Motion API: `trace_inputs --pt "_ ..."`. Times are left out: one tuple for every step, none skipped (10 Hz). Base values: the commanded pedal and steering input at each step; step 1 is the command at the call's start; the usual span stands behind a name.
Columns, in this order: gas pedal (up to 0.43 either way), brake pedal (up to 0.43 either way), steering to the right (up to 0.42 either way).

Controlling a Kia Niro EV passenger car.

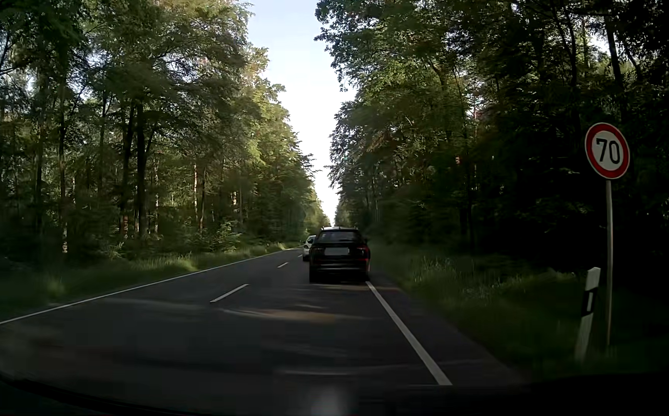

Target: Follow the waypoints while adhering to traffic rules and regulations

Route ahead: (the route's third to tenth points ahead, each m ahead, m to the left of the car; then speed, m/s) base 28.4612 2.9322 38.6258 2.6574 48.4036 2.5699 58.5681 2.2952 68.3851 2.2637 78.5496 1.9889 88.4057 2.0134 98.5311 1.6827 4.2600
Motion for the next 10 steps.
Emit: trace_inputs --pt "0.000 0.000 0.005" --pt "0.000 0.000 0.005" --pt "0.000 0.000 0.005" --pt "0.000 0.000 0.004" --pt "0.000 0.000 0.002" --pt "0.000 0.000 0.000" --pt "0.000 0.000 -0.002" --pt "0.000 0.000 -0.004" --pt "0.000 0.000 -0.005" --pt "0.000 0.000 -0.005"
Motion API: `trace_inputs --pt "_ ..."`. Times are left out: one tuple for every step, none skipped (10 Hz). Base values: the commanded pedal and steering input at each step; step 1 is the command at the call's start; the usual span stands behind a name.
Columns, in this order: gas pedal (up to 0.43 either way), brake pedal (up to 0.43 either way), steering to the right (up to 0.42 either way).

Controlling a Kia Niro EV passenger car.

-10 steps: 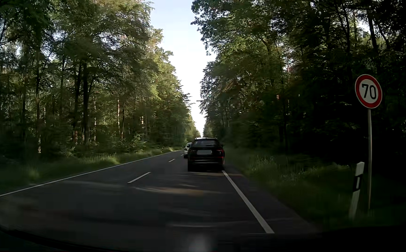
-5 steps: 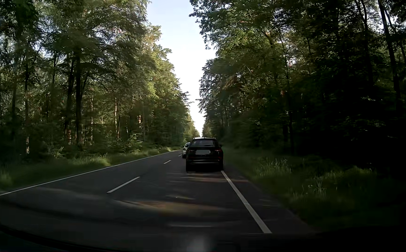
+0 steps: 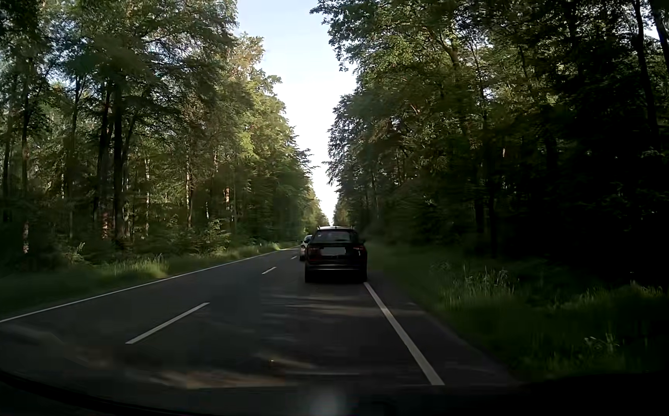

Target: Follow the waypoints while adhering to traffic rules and regulations

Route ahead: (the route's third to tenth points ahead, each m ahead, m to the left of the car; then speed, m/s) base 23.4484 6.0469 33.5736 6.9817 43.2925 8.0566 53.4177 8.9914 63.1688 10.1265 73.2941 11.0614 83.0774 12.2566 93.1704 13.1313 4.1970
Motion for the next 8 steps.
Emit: trace_inputs --pt "0.000 0.000 -0.005" --pt "0.000 0.000 -0.005" --pt "0.000 0.000 -0.005" --pt "0.000 0.000 -0.005" --pt "0.000 0.000 -0.005" --pt "0.000 0.000 -0.005" --pt "0.000 0.000 -0.005" --pt "0.000 0.000 -0.005"
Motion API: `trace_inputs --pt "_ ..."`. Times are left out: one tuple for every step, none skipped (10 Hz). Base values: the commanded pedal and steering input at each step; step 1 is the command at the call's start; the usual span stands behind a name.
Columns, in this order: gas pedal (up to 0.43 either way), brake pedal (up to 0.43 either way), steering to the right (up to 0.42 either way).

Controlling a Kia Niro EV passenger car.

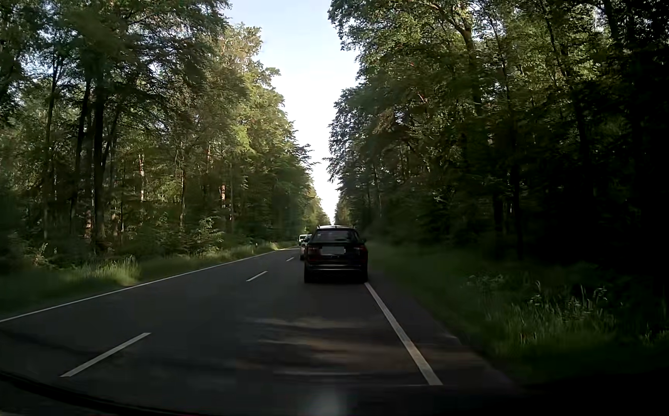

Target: Follow the waypoints while adhering to traffic rules and regulations

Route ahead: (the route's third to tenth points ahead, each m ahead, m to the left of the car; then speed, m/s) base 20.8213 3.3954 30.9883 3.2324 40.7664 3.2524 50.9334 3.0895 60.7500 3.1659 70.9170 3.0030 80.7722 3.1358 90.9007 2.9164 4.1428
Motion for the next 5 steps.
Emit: trace_inputs --pt "0.000 0.000 -0.005" --pt "0.000 0.000 -0.005" --pt "0.000 0.000 -0.005" --pt "0.000 0.000 -0.005" --pt "0.000 0.000 -0.006"
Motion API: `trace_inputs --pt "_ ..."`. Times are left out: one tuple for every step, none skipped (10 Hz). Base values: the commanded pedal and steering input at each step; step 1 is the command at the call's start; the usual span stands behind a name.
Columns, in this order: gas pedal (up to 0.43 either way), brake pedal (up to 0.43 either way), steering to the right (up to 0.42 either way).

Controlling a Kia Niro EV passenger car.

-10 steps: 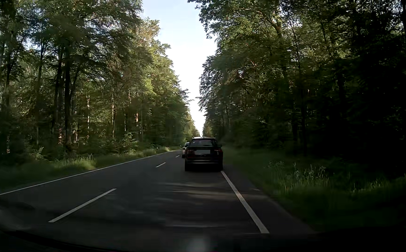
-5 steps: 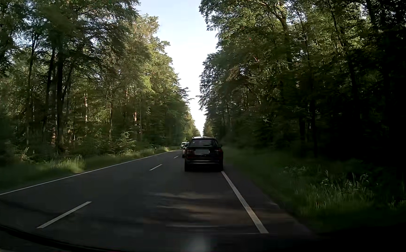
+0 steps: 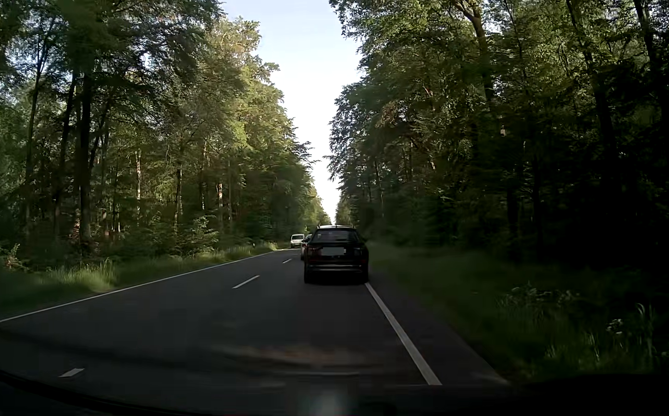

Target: Follow the waypoints while adhering to traffic rules and regulations

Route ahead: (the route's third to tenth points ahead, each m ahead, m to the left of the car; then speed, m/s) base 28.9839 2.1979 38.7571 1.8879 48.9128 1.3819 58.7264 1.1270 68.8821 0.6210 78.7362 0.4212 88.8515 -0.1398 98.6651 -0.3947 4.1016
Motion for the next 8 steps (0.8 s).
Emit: trace_inputs --pt "0.000 0.000 -0.007" --pt "0.000 0.000 -0.007" --pt "0.000 0.000 -0.007" --pt "0.000 0.000 -0.007" --pt "0.000 0.000 -0.007" --pt "0.000 0.000 -0.007" --pt "0.000 0.000 -0.007" --pt "0.000 0.000 -0.007"
